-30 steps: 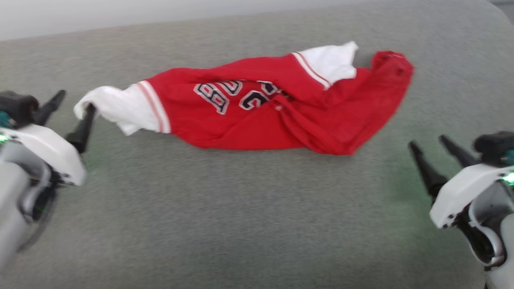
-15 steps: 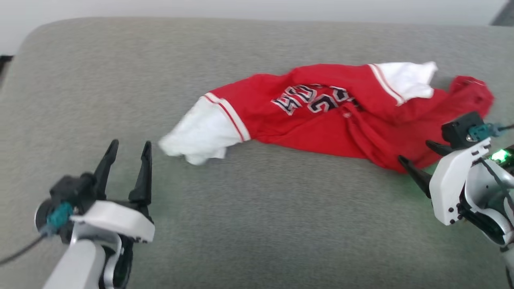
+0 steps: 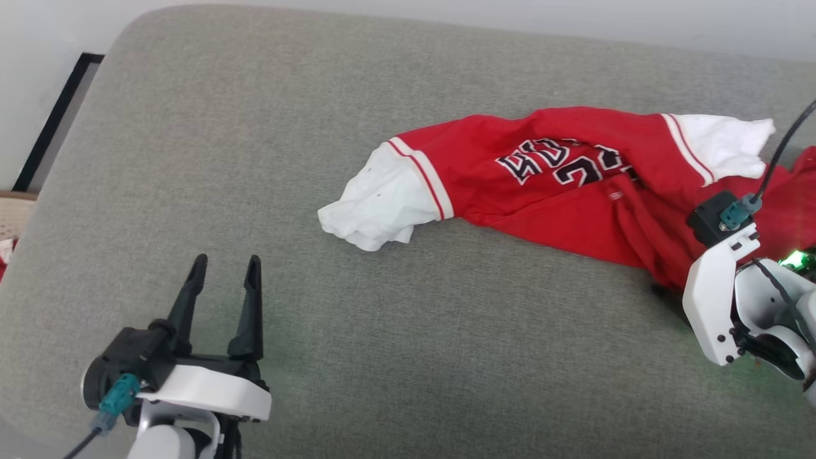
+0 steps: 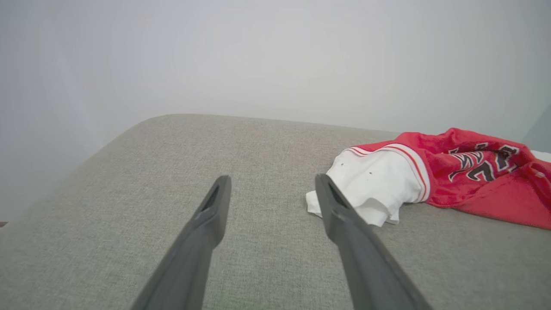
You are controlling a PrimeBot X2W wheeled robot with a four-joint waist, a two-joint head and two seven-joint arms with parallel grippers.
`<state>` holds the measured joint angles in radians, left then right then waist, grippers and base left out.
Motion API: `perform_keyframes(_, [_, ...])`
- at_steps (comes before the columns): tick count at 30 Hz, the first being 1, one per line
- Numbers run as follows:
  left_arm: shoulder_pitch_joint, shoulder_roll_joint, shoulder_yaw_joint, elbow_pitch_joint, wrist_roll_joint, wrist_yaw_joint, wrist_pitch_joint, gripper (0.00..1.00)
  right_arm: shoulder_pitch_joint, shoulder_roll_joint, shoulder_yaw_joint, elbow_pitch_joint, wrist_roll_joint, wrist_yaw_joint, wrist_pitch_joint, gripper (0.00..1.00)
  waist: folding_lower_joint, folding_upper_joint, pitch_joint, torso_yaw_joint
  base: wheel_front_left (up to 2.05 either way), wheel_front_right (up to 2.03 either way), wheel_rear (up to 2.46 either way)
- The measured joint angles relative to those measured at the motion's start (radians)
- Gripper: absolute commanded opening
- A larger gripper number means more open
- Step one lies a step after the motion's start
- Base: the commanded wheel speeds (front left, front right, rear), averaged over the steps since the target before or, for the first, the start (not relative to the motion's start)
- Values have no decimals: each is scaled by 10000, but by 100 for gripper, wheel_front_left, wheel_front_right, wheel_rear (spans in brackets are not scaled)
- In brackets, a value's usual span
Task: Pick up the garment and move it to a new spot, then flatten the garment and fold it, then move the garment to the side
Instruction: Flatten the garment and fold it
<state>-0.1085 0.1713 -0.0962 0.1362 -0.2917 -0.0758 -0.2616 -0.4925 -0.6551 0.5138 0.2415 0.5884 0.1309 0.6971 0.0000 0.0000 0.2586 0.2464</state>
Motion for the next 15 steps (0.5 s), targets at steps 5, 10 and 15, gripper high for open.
perform_keyframes(5, [108, -527, 295, -12, 389, -284, 0, 100, -308, -171, 476, 192, 219, 0, 232, 0, 0, 0, 109, 220, 0, 0, 0])
perform_keyframes(10, [122, -754, 474, 38, 566, -435, 0, 100, -394, -240, 1022, -142, 604, -8, 297, 0, 0, 0, 50, 264, 0, 0, 0])
perform_keyframes(15, [187, -834, 742, 12, 600, -489, 0, 100, -191, -44, 2021, -1912, 1749, -2, 963, 0, 0, 0, -62, 206, 0, 0, 0])
